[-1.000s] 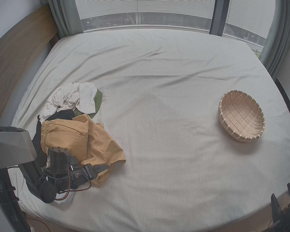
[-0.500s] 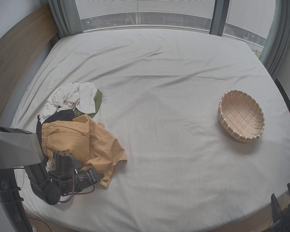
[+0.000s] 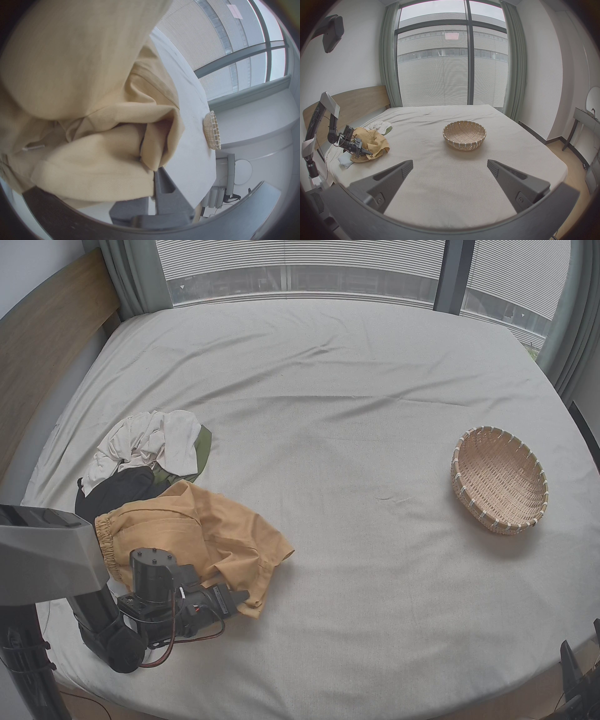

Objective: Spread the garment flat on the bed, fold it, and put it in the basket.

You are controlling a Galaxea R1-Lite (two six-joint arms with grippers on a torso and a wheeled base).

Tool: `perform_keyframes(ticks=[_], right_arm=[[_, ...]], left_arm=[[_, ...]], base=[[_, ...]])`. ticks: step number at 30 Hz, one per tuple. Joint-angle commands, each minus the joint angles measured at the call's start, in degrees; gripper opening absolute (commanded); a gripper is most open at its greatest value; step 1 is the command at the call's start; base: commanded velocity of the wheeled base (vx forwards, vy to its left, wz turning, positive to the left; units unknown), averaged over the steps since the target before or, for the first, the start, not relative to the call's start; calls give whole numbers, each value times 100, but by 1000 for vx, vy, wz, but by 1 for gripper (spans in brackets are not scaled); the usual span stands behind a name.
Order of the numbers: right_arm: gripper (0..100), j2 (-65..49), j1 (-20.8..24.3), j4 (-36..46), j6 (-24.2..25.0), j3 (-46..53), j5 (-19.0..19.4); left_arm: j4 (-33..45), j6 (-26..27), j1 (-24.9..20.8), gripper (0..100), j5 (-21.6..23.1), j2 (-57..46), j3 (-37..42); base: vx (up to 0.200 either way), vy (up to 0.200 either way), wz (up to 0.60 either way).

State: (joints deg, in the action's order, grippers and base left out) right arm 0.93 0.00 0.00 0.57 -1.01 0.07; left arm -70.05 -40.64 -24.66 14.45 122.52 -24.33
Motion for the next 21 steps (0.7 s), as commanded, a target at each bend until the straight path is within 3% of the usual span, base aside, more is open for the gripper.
perform_keyframes(ticks=[1, 7, 21], right_arm=[[100, -93, 0, 0, -5, 101, 1], [100, -93, 0, -9, -5, 101, 1], [100, -93, 0, -9, -5, 101, 1]], left_arm=[[-18, -14, -381, 0, 14, 18, -195], [-9, 4, -909, 0, 6, 361, -661], [-27, -40, -1506, 0, 32, 791, -1689]], base=[[0, 0, 0], [0, 0, 0], [0, 0, 0]])
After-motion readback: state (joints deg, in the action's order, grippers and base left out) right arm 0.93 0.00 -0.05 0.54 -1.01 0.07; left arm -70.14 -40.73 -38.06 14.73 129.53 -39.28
